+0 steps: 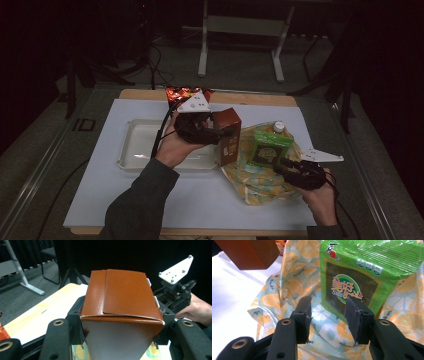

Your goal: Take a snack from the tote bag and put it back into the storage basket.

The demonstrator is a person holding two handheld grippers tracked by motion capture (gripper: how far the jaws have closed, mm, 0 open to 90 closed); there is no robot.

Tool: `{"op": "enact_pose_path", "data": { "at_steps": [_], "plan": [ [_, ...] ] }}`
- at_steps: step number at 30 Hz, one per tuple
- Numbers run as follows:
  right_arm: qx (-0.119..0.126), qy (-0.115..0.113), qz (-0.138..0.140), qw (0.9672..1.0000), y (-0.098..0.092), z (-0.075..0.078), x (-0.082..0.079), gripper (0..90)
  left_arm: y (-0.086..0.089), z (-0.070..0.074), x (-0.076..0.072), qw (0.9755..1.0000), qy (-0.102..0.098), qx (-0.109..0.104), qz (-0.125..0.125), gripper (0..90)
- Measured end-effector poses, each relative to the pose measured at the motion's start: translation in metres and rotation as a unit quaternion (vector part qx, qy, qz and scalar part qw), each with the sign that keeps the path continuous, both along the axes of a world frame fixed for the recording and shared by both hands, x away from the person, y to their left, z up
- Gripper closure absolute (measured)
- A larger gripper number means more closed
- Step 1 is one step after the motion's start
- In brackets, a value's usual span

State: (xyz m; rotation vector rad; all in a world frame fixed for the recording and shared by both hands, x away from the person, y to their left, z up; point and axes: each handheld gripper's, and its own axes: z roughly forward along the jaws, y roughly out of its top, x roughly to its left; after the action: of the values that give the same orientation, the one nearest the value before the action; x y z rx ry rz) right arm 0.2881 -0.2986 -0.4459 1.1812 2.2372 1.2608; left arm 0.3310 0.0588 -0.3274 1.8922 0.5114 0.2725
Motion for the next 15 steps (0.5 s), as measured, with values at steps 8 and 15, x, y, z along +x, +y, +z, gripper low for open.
{"op": "enact_pose_path", "data": {
  "at_steps": [8,15],
  "plan": [
    [-0.001,0.001,-0.001,1.0000,-0.001,0.000,0.000,56.6,0.014,-0.005,0.003,0.9999,-0.006,0.003,0.012,42.1],
    [0.001,-0.001,-0.001,1.0000,-0.001,0.000,0.000,56.6,0.029,-0.007,0.005,0.9995,-0.014,0.004,0.029,42.1]
  ]
}}
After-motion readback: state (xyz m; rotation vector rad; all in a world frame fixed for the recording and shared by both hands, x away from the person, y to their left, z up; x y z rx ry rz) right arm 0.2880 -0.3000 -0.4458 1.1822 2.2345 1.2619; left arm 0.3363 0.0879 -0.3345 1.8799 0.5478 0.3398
